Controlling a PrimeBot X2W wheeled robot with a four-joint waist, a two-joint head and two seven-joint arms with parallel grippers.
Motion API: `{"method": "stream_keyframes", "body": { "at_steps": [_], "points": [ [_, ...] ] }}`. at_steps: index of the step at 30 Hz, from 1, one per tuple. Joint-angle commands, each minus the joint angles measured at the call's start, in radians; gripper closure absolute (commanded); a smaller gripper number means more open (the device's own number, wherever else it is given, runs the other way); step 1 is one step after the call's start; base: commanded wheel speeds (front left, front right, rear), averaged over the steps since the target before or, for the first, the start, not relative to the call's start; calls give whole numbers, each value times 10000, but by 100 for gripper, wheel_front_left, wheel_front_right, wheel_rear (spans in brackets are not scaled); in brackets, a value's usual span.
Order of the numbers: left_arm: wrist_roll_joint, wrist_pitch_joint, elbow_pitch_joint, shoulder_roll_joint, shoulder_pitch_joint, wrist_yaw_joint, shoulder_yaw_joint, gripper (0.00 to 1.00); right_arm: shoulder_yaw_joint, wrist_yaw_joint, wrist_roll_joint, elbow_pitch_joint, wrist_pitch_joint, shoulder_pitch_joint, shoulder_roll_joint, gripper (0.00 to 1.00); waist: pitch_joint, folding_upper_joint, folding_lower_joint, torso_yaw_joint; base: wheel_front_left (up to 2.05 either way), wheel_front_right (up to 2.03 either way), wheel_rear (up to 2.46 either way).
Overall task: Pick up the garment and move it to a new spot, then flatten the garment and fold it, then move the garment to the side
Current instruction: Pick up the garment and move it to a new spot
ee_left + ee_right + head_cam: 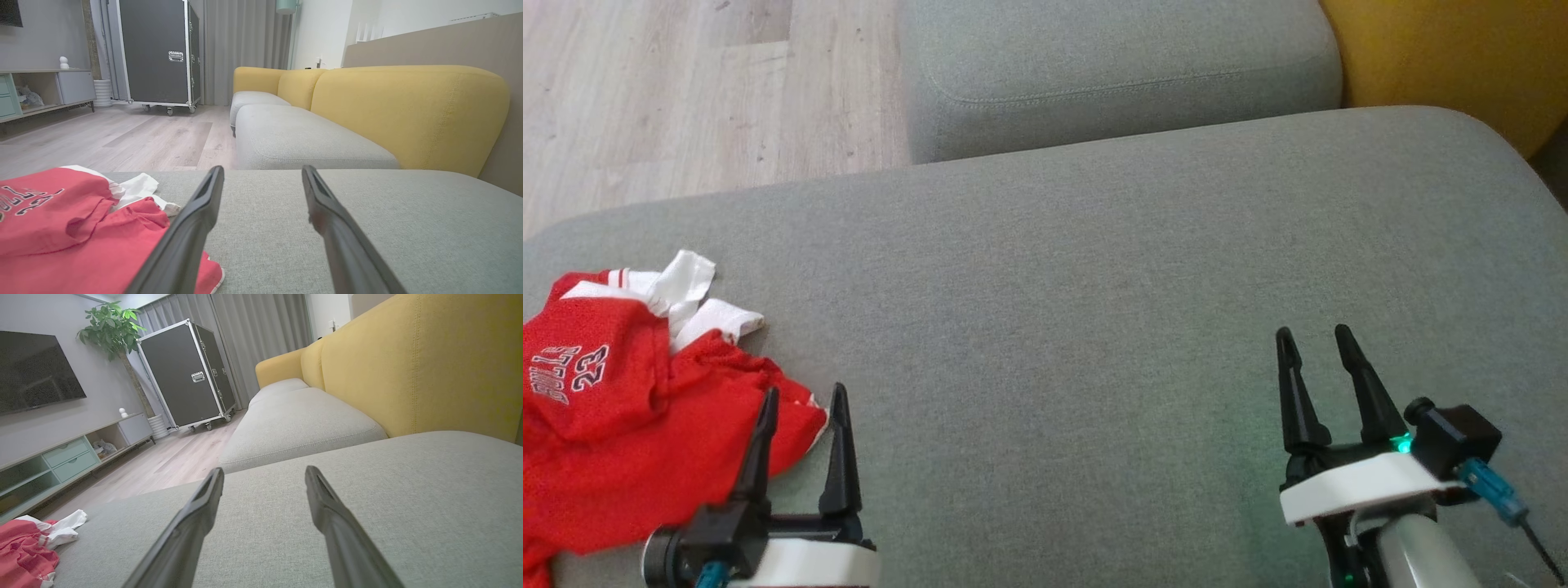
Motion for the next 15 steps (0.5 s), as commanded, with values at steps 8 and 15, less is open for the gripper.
{"method": "stream_keyframes", "body": {
  "at_steps": [8,15],
  "points": [
    [122,-93,-292,-28,-406,-14,548,0,466,-7,-182,-345,-111,-269,-73,0,-97,0,0,413,0,0,0],
    [169,-93,-253,-30,-252,5,754,0,805,-7,-379,-363,-111,-119,-73,0,-266,0,0,1145,0,0,0]
  ]
}}
